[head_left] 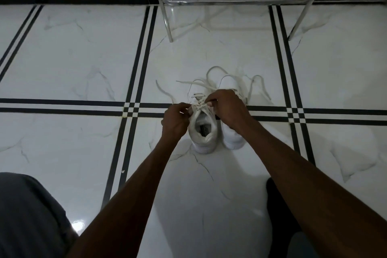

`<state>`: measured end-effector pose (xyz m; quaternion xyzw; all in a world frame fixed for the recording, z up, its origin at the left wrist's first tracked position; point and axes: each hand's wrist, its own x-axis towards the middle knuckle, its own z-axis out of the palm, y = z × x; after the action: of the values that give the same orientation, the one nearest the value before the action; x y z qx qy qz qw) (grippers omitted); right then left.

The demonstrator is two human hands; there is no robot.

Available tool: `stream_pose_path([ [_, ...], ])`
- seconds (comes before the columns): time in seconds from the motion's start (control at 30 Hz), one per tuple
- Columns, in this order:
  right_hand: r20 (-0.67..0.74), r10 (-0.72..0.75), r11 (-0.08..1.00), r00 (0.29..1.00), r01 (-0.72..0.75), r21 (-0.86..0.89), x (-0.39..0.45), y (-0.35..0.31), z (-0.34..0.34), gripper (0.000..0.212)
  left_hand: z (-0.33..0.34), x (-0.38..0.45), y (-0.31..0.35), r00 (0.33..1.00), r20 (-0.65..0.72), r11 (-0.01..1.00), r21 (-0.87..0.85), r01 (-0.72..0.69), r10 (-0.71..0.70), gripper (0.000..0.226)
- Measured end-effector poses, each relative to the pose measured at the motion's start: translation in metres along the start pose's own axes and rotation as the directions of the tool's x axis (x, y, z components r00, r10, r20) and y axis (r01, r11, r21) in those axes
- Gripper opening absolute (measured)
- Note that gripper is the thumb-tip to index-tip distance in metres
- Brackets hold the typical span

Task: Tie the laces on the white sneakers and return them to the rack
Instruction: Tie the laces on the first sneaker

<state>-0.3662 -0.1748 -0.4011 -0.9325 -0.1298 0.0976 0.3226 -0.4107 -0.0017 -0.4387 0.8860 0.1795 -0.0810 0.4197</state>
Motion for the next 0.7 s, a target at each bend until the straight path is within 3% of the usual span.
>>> stream_pose_path([
  [0.3,-0.014,0.058,0.992,0.998,-0.059,-0.108,0.010,-0.006,0.001,0.017,-0.012,0.003,-0.004,0.992,-0.076,0.995,-0.006,-0.098,0.098,0.011],
  [0.47,-0.062,0.027,0.953,0.998,-0.044,-0.300,-0.003,0.001,0.011,0.016,-0.009,-0.002,0.001,0.998,-0.044,0.962,-0.270,0.029,-0.043,0.003],
  [0.7,-0.143,0.069,0.938,0.987,-0.113,-0.326,-0.004,-0.001,0.014,0.016,-0.005,-0.003,-0.008,0.970,-0.051,0.874,-0.449,0.189,-0.236,0.016],
])
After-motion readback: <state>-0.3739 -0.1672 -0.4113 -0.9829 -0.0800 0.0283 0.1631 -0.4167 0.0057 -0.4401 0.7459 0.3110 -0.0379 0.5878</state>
